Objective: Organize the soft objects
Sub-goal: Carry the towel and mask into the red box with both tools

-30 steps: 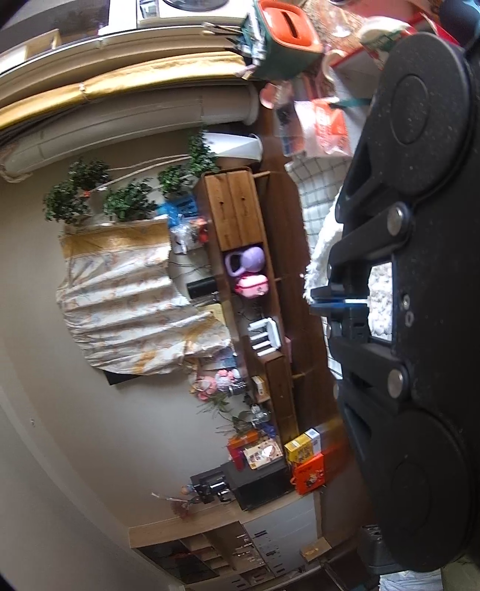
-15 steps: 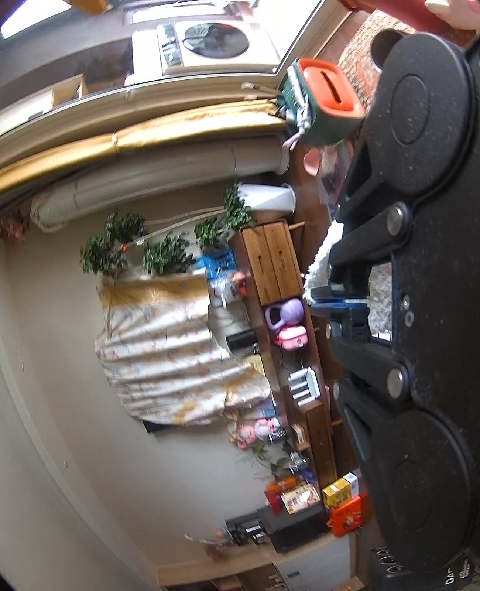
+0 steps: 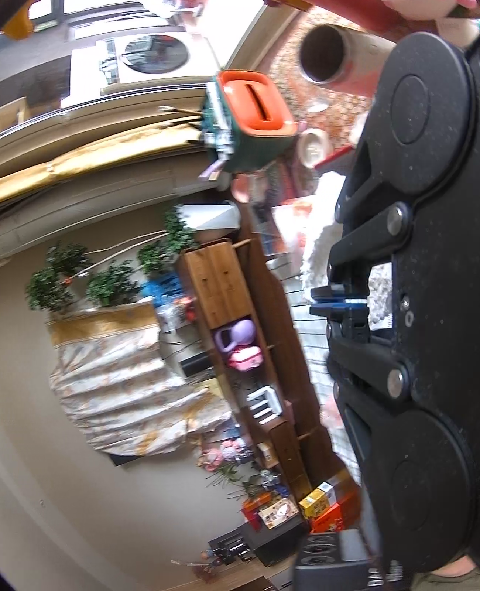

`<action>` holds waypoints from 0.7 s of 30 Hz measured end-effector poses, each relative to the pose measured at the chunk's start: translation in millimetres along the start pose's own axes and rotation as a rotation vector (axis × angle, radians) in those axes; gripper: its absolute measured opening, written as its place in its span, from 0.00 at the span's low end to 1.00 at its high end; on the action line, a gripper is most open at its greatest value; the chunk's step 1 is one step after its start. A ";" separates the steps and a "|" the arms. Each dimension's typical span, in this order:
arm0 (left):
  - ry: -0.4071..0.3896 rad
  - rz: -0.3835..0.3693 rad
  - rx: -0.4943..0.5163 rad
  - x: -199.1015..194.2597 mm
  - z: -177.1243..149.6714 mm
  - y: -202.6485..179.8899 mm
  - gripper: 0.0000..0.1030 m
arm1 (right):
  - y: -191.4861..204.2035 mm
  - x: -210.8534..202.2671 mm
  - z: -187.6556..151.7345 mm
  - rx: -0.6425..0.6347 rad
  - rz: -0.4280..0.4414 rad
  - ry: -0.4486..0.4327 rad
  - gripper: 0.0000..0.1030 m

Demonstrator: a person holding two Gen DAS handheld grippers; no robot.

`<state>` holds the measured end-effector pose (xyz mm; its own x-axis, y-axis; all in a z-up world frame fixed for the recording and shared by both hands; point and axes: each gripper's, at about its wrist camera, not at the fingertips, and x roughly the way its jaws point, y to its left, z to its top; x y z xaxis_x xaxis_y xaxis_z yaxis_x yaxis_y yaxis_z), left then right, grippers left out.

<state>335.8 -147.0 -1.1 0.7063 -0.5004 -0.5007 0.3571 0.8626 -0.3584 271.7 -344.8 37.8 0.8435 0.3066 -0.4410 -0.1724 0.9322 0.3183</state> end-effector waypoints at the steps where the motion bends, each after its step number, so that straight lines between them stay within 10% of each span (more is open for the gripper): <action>1: 0.006 0.002 -0.005 7.1 0.1 1.6 0.11 | -3.4 4.1 -5.8 0.006 -0.004 0.016 0.01; 21: 0.181 -0.006 -0.032 87.5 -39.5 27.6 0.11 | -26.2 71.8 -87.0 0.047 -0.034 0.302 0.02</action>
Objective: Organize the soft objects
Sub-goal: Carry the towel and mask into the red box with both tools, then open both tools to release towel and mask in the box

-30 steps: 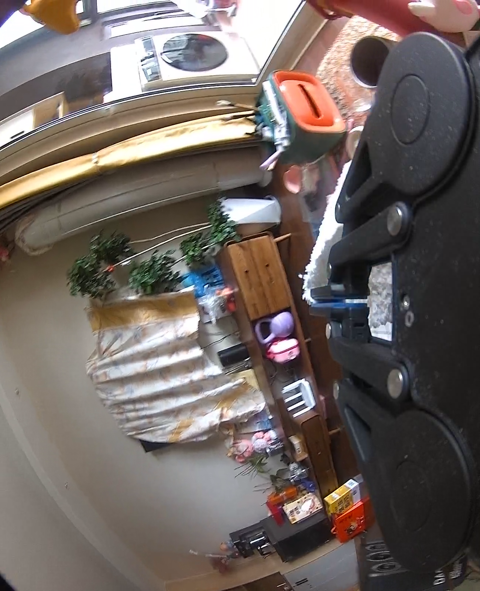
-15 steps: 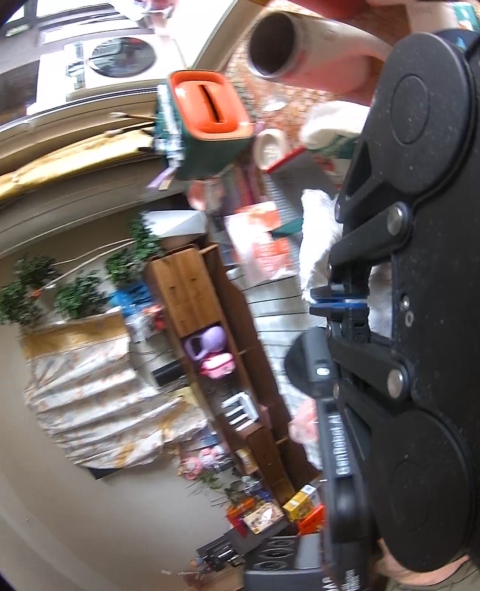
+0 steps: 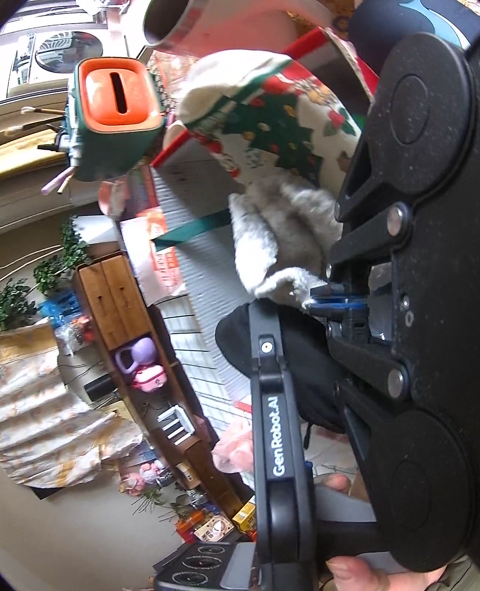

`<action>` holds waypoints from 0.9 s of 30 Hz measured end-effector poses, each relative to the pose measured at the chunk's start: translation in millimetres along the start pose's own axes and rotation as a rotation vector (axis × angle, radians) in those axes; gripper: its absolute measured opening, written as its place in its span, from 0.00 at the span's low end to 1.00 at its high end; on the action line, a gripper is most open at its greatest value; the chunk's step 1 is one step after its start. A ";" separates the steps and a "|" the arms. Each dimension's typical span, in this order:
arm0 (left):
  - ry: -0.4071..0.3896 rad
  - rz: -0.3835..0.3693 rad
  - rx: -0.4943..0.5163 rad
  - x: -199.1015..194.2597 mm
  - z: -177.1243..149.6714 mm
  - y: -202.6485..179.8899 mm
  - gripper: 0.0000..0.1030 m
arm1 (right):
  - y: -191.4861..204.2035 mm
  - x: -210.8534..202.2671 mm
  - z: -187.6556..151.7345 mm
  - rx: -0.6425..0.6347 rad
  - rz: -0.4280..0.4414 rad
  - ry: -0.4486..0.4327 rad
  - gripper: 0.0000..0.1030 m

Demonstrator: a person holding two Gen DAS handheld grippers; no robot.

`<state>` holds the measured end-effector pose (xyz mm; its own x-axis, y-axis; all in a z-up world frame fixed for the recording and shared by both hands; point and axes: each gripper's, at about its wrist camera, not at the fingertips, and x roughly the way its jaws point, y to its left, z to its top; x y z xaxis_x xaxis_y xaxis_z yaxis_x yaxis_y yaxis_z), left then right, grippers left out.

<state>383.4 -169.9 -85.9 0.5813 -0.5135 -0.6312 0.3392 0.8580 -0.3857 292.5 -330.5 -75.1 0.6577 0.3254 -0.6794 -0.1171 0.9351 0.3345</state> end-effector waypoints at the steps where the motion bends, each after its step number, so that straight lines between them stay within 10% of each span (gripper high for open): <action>1: 0.013 -0.001 0.001 3.2 -2.5 1.1 0.11 | -0.2 0.8 -1.3 0.001 0.001 0.007 0.03; 27: 0.106 0.075 0.057 1.8 -21.1 -10.2 0.30 | 18.1 -14.9 -13.2 -0.095 -0.043 0.029 0.58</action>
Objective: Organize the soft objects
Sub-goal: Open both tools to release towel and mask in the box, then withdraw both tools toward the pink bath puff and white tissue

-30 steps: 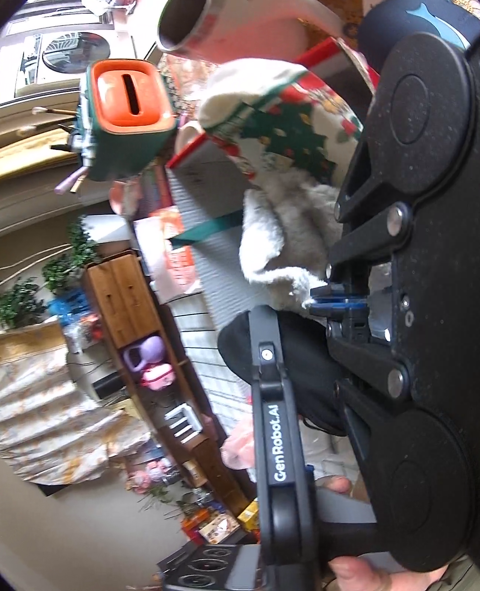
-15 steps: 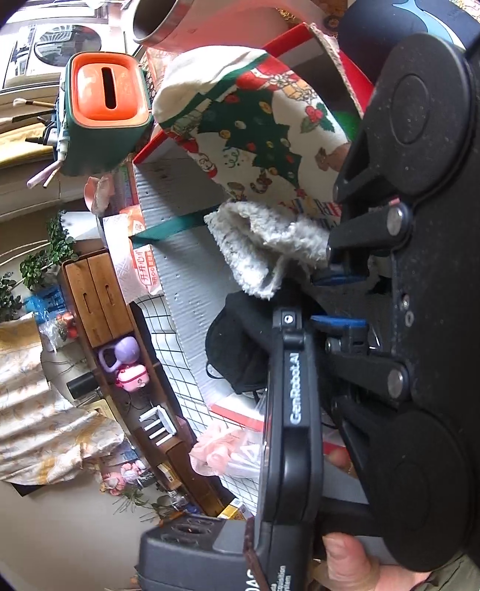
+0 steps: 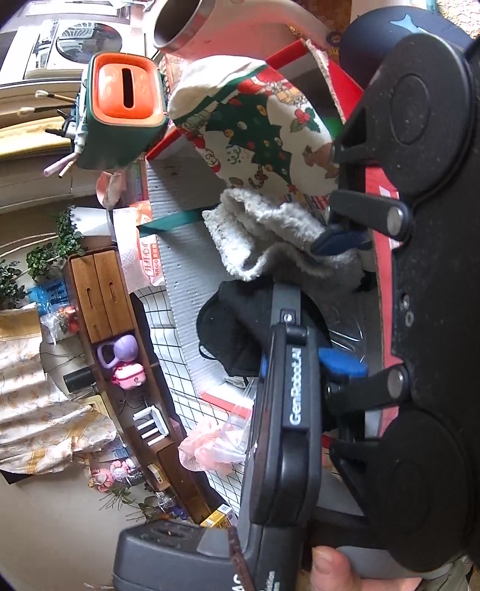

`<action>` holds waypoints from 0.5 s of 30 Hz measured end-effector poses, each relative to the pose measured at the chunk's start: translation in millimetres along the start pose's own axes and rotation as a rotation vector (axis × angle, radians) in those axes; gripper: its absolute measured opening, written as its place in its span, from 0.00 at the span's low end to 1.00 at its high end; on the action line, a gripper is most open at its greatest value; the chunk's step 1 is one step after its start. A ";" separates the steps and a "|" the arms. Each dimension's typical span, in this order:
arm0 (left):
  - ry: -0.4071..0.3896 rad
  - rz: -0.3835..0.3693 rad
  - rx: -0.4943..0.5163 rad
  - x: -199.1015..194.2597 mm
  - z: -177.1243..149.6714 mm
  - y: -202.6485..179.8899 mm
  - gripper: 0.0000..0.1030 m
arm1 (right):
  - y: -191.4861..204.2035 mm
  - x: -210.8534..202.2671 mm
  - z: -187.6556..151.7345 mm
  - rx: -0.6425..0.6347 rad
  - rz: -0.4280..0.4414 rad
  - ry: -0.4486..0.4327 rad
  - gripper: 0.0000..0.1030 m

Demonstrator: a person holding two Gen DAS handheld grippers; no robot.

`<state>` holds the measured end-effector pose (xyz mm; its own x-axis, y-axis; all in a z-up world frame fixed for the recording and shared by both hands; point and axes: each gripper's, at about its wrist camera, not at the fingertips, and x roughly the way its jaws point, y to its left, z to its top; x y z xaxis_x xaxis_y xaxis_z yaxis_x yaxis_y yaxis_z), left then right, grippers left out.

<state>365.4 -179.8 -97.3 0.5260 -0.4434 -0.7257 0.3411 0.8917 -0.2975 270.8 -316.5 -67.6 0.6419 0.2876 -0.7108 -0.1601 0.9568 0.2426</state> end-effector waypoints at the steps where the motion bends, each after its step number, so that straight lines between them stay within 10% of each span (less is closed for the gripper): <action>1: -0.007 0.002 0.001 -3.1 -0.2 -0.2 0.32 | 0.2 -1.8 0.0 0.000 0.001 -0.004 0.60; 5: -0.032 0.028 0.012 -15.0 -1.1 -2.5 0.67 | 3.0 -9.2 -0.4 -0.007 -0.005 -0.016 0.63; 15: -0.109 0.072 0.035 -57.1 -10.8 -2.0 0.68 | 11.1 -36.6 -3.1 -0.025 -0.003 -0.072 0.84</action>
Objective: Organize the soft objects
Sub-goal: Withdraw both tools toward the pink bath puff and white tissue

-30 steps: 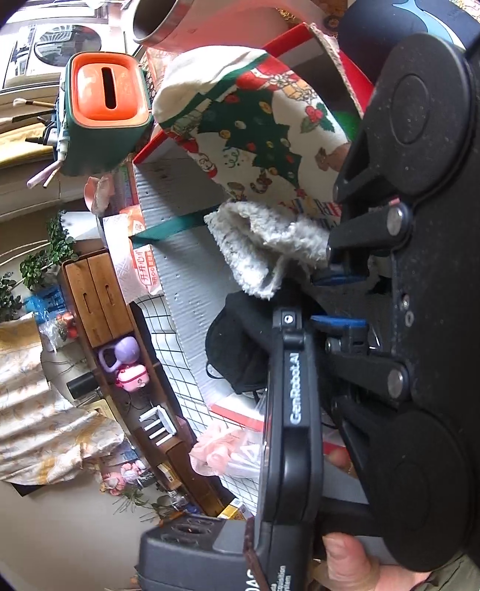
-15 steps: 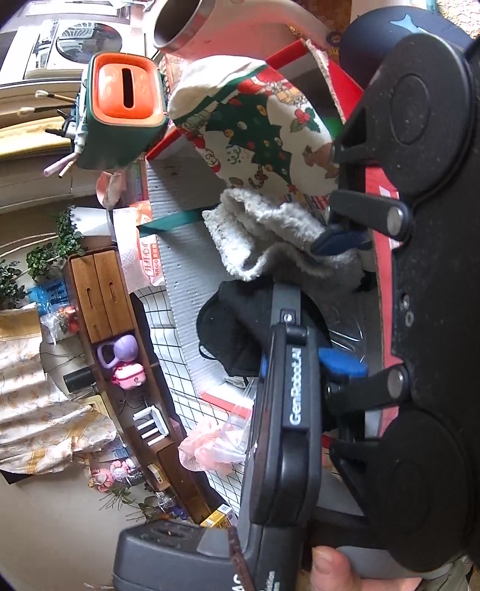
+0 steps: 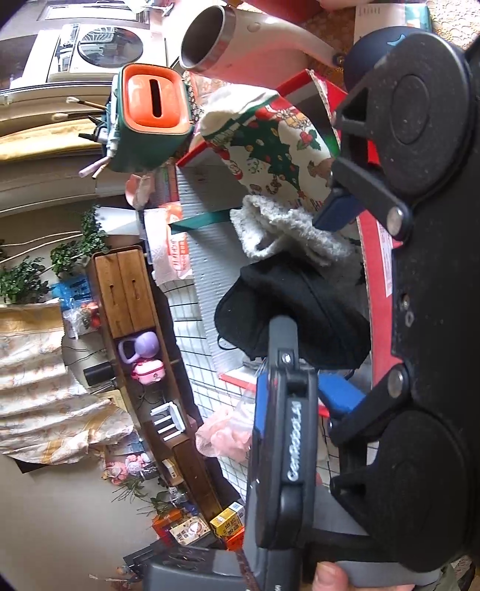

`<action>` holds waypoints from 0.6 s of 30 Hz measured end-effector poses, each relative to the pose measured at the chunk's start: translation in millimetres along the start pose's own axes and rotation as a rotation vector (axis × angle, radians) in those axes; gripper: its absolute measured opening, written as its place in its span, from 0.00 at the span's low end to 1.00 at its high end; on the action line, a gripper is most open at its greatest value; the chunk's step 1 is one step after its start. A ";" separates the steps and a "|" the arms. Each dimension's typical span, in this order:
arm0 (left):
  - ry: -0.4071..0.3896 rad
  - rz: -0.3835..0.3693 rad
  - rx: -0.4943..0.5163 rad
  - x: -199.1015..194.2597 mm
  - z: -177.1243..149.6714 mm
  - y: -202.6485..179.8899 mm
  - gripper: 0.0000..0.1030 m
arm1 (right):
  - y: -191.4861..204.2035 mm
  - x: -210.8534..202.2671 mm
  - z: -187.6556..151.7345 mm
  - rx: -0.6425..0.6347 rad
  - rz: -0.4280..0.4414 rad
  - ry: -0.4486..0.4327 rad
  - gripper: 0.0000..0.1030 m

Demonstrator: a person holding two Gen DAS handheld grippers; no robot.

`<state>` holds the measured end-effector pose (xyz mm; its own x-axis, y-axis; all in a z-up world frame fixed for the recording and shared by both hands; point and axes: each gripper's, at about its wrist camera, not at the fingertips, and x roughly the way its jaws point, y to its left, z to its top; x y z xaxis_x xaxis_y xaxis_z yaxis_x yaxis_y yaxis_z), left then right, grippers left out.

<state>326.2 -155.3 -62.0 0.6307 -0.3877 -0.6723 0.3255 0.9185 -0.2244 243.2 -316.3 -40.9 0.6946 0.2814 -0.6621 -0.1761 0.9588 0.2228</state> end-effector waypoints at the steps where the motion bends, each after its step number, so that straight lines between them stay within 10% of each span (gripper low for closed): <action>1: -0.006 0.004 -0.001 -4.8 -1.1 1.3 0.69 | 1.7 -2.5 -0.3 0.001 -0.001 -0.004 0.86; 18: -0.078 0.055 -0.062 -92.9 -30.4 33.2 0.81 | 45.5 -34.2 -3.0 -0.077 0.023 -0.049 0.98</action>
<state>257.0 -86.4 -28.5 0.7000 -0.3396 -0.6282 0.2464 0.9405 -0.2338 209.3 -282.2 -10.2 0.7229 0.3028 -0.6211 -0.2442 0.9528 0.1804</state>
